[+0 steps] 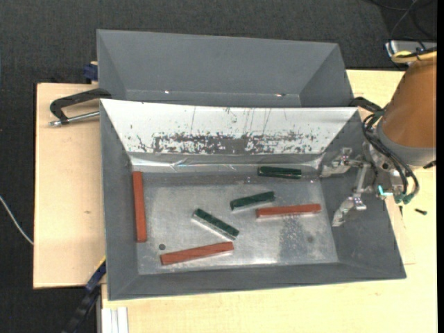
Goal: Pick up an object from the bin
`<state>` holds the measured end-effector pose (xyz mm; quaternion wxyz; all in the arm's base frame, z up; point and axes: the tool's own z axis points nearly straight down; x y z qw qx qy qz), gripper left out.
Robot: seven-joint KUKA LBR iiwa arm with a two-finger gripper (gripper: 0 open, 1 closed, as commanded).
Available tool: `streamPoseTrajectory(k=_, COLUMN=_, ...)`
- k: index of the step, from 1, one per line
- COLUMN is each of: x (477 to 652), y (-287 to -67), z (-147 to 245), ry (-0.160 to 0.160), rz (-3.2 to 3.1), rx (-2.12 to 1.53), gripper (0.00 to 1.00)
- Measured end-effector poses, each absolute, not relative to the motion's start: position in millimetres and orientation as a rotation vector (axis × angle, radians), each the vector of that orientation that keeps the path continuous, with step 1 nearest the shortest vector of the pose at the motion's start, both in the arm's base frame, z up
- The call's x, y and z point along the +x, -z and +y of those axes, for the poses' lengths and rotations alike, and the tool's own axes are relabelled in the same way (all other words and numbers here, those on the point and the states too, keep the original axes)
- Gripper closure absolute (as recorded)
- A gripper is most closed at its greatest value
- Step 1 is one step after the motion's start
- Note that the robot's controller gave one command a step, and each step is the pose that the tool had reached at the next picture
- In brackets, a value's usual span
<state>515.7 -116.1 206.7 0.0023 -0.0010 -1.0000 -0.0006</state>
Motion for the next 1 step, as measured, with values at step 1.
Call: streamPoseTrajectory(k=1, x=517.4, y=-210.3, z=-115.5, ry=0.0, rz=-3.145, rx=0.0, gripper=0.0)
